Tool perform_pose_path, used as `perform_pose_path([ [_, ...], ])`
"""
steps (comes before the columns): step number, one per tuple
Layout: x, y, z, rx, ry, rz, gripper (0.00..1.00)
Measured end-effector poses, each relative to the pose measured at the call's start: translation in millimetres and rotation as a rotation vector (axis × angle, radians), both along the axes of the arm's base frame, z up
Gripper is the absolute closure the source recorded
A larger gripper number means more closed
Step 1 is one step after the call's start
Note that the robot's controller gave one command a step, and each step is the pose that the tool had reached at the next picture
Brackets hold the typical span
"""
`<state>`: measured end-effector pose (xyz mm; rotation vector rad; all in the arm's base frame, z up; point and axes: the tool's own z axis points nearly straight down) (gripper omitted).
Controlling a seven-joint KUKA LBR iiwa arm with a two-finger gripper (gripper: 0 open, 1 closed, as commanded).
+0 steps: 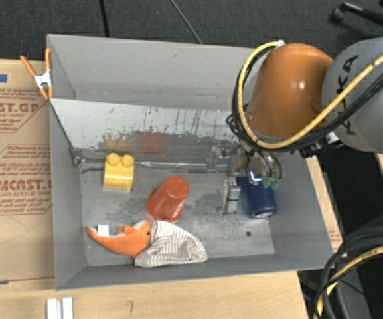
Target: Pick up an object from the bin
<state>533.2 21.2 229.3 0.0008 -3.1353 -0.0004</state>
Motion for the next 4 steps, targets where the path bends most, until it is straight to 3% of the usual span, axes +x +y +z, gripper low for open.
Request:
perform_pose_path([
  [1, 1.6, 0, 4, 0.0, -0.008, 0.0, 0.0],
  [2, 17.5, 26, -28, -0.001, -0.016, 0.057, 0.0],
  [3, 19.0, 44, -84, 0.002, -0.012, 0.079, 0.0],
  [4, -0.6, 73, -135, 0.001, -0.007, 0.156, 1.0],
])
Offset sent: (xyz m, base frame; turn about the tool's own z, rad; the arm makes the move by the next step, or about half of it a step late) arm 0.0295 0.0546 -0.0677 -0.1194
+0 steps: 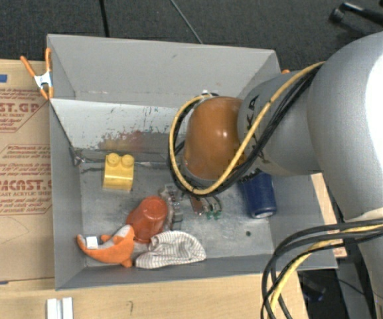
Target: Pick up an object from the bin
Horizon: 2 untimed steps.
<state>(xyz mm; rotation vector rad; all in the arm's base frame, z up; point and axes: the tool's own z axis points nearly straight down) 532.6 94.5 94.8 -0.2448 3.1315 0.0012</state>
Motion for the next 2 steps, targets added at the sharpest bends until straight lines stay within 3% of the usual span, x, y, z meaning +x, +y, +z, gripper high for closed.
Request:
perform_pose_path([
  [1, 0.0, 0, 0, 0.0, 0.0, 0.0, 1.0],
  [2, -1.3, -6, 42, -0.002, 0.008, 0.015, 1.0],
])
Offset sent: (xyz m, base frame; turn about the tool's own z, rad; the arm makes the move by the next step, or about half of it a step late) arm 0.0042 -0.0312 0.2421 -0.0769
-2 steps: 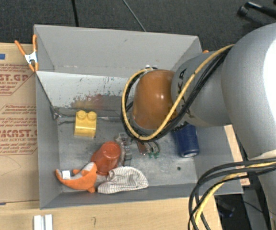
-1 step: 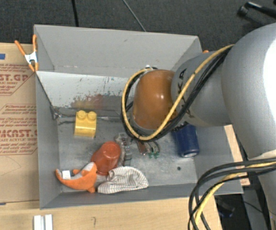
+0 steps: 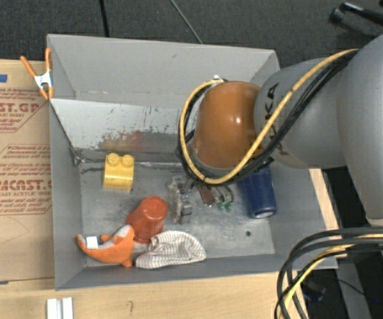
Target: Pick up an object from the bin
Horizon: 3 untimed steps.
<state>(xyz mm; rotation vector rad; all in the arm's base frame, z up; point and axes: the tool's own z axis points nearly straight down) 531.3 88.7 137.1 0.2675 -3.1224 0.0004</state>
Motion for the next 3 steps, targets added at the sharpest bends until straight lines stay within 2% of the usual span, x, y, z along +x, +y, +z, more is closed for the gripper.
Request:
perform_pose_path([
  [1, 34.5, 6, 70, 0.002, -0.011, 0.009, 0.0],
  [2, 34.3, 6, 70, 0.002, -0.011, 0.01, 0.0],
  [3, 29.1, 41, 38, 0.001, -0.016, 0.066, 0.0],
])
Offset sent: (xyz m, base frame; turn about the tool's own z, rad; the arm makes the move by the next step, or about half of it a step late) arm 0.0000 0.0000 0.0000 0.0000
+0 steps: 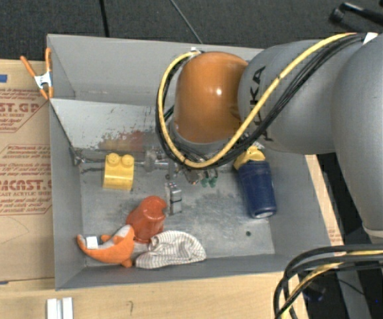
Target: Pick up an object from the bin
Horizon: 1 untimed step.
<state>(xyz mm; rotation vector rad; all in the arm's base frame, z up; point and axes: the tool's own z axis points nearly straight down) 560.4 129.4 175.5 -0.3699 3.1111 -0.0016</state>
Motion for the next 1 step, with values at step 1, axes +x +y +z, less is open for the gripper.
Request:
perform_pose_path([
  [1, -18.8, 9.8, -47.7, 0.007, 0.009, 0.006, 0.0],
])
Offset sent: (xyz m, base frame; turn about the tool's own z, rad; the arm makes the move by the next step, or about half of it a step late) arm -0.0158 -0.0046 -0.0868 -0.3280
